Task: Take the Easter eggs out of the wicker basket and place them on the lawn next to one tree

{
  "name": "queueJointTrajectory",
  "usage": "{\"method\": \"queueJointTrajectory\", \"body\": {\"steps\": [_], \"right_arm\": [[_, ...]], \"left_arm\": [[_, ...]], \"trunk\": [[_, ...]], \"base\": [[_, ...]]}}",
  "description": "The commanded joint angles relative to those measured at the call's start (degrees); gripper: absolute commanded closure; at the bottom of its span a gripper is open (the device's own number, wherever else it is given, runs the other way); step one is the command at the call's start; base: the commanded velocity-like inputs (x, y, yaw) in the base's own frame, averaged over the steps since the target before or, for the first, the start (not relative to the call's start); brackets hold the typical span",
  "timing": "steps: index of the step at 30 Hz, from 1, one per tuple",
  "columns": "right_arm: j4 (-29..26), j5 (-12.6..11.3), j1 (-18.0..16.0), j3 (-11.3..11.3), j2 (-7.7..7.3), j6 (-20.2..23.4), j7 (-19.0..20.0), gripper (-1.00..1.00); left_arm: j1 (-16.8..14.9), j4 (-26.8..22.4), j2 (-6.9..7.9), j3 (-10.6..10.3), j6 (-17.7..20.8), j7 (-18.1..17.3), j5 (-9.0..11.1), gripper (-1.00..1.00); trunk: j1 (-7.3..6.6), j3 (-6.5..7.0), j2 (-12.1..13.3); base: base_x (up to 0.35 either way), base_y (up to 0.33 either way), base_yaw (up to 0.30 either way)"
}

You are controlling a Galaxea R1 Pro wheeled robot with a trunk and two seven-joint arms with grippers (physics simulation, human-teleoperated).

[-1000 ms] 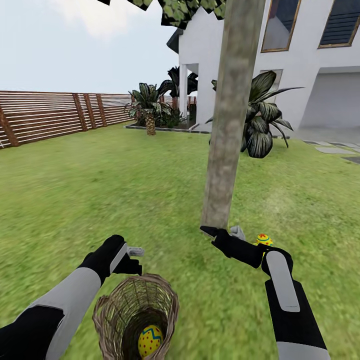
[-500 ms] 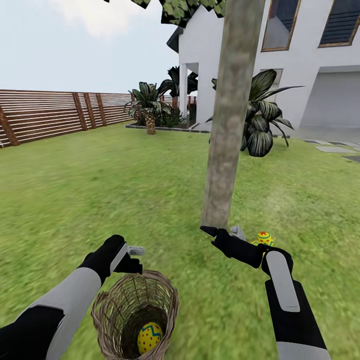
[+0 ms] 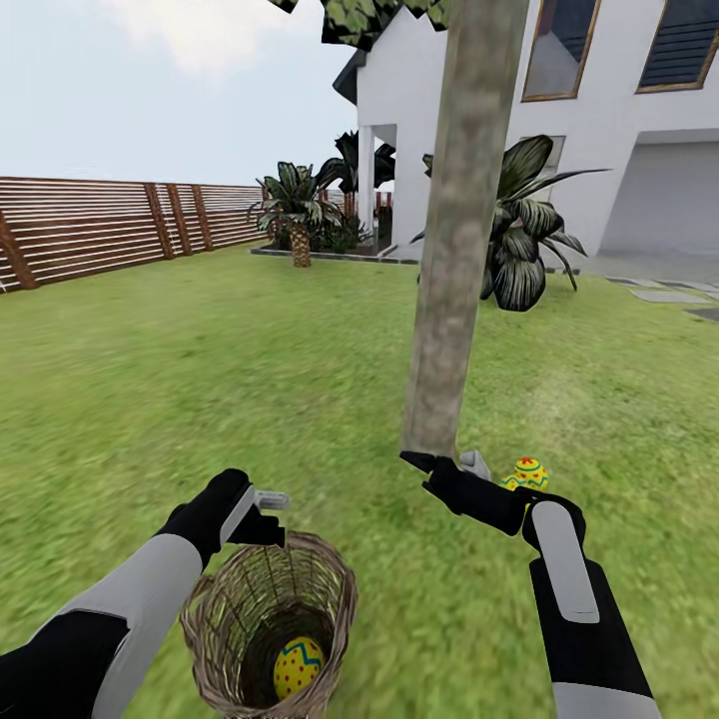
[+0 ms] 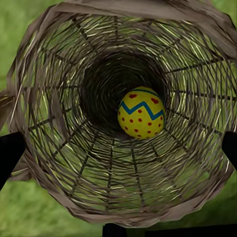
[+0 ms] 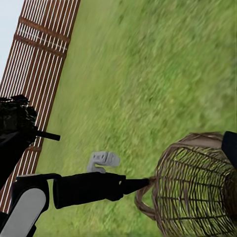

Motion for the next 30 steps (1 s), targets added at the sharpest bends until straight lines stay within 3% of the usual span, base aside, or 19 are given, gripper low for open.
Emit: {"method": "queueJointTrajectory", "body": {"steps": [1, 30], "right_arm": [[-0.07, -0.68, -0.05, -0.11, 0.06, 0.27, -0.60, -1.00], [-0.12, -0.65, -0.05, -0.11, 0.12, 0.27, -0.60, -1.00]], "left_arm": [[-0.04, -0.05, 0.07, -0.36, 0.20, 0.18, 0.47, -1.00], [-0.04, -0.05, 0.09, -0.41, -0.66, 0.18, 0.36, -1.00]], "trunk": [[0.22, -0.24, -0.44], [6.59, -5.45, -12.07]], "base": [[0.000, 0.000, 0.000], [0.000, 0.000, 0.000]]}}
